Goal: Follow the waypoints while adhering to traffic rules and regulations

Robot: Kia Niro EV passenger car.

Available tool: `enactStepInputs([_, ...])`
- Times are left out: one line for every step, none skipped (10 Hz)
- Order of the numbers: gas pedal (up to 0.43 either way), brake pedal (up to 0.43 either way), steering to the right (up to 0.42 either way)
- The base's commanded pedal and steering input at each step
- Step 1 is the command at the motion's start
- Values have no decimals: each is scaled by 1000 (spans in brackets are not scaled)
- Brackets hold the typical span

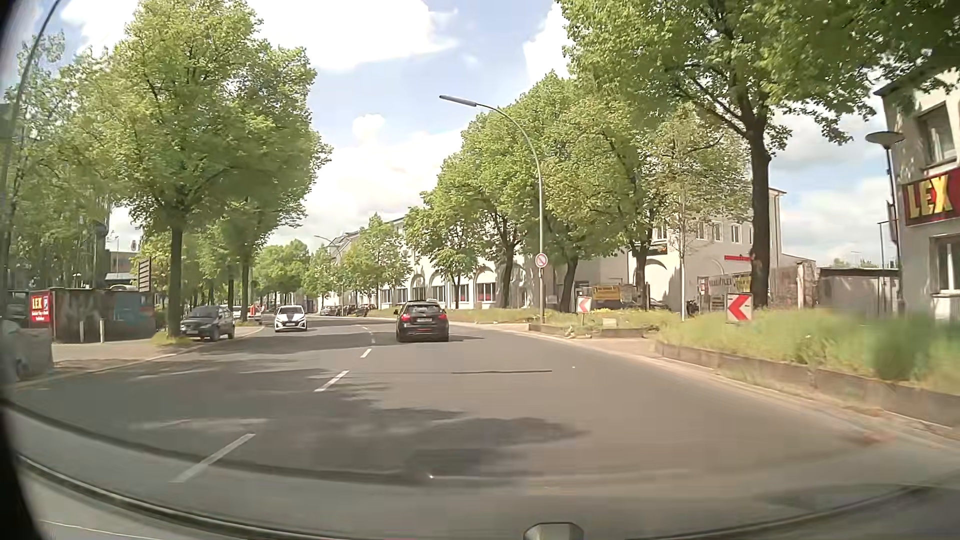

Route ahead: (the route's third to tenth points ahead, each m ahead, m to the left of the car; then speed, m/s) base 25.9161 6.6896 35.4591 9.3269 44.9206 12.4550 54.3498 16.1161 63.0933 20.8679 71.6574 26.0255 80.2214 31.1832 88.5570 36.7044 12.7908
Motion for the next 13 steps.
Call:
enactStepInputs([409,24,-18])
enactStepInputs([409,24,-20])
enactStepInputs([409,24,-24])
enactStepInputs([409,18,-26])
enactStepInputs([409,24,-26])
enactStepInputs([409,24,-27])
enactStepInputs([409,18,-29])
enactStepInputs([409,24,-33])
enactStepInputs([409,18,-41])
enactStepInputs([409,24,-45])
enactStepInputs([398,18,-49])
enactStepInputs([398,24,-49])
enactStepInputs([398,24,-49])
